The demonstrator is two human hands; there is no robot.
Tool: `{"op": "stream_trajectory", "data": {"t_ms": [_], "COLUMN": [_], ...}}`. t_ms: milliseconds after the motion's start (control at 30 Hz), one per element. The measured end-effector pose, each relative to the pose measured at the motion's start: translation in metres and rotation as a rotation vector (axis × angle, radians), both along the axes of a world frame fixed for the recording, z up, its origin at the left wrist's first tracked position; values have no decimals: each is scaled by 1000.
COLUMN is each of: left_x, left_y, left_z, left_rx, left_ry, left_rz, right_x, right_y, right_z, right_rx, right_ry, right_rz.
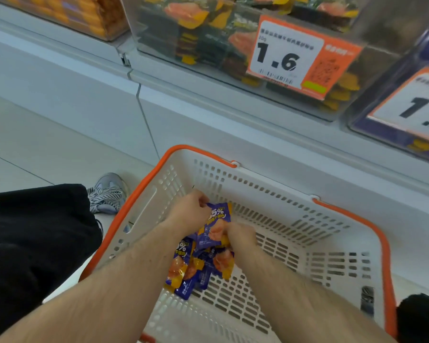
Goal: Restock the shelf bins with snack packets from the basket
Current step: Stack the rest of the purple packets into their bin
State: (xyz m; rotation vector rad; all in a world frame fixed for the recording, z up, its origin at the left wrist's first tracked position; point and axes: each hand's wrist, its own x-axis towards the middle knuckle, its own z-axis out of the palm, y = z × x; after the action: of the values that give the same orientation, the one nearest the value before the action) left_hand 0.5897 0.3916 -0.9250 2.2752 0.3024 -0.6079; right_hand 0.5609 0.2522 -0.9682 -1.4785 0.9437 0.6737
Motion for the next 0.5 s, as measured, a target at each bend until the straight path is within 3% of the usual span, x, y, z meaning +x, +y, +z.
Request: {"op": "stream_trajectory", "data": {"t_ms": [200, 333, 400, 500], "left_x": [-11, -15, -19, -27], "left_y": [-20, -30, -34, -47], "left_z": [32, 62, 77, 104], "left_rx": [23, -67, -328, -753], "left_ry": [37, 28, 108, 183], "left_rz": [-84, 15, 151, 198], "right_x": [0, -3, -4, -9], "right_y": [-37, -65, -76, -90], "right_z": [56, 96, 120, 157], "right_rx": [-1, 52, 81, 37], "right_ry": [-114, -223, -316, -418], "right_rz": [60, -20, -60, -25]}}
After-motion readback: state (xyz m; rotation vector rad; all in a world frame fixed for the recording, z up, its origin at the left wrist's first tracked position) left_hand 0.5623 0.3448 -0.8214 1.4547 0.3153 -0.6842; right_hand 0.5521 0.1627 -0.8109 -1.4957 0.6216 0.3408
